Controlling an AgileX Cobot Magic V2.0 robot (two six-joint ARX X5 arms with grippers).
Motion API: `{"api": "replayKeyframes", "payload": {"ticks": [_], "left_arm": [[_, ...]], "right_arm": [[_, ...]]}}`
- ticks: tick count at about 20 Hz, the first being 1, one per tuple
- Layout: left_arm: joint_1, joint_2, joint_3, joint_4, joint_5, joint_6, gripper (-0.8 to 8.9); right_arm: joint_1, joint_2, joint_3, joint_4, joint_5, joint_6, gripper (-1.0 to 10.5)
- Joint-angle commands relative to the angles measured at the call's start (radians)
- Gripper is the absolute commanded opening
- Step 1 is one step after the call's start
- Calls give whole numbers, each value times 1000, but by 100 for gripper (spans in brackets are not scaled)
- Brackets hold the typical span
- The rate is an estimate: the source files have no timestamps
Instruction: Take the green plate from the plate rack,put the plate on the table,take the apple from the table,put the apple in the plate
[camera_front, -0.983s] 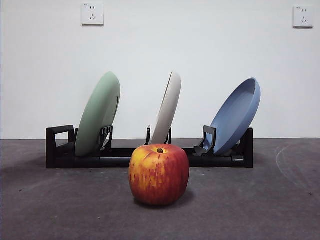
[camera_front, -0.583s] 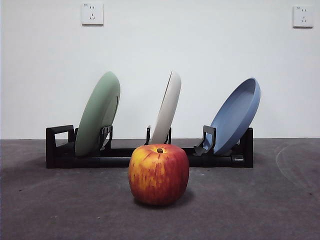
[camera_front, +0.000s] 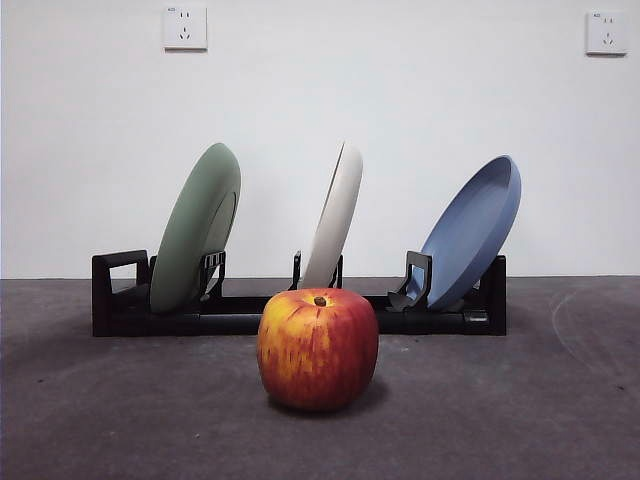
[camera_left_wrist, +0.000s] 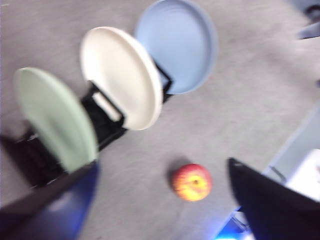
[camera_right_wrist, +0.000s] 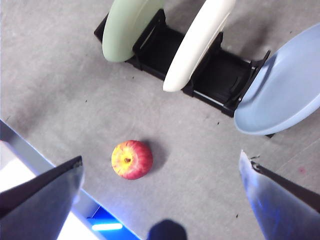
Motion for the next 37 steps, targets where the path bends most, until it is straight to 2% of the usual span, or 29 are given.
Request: {"api": "replayKeyframes", "payload": {"ticks": [1, 4, 8, 11, 17, 23, 29, 34, 37], "left_arm": [[-2, 24, 0, 14, -53, -7, 503], [-2, 76, 0, 70, -137, -7, 503], [6, 194, 0, 244, -200, -37, 503], [6, 300, 0, 309, -261, -51, 503], [23, 471, 0, 322, -368, -52, 503], [53, 536, 0, 297, -351, -80, 496], [56, 536, 0, 290, -210, -81, 193], [56, 508, 1, 286, -199, -80, -3], [56, 443, 1, 310, -175, -80, -12]], "right_arm": [[2, 1, 7, 18, 3, -3, 634], [3, 2, 7, 43, 3, 24, 629], [3, 2, 7, 66, 3, 31, 629], [3, 2, 7, 66, 3, 40, 627], [3, 2, 7, 66, 3, 46, 626], [3, 2, 7, 68, 3, 48, 626], [3, 2, 7, 97, 3, 49, 626], [3, 2, 7, 122, 3, 49, 626], [3, 2, 7, 126, 3, 49, 626]]}}
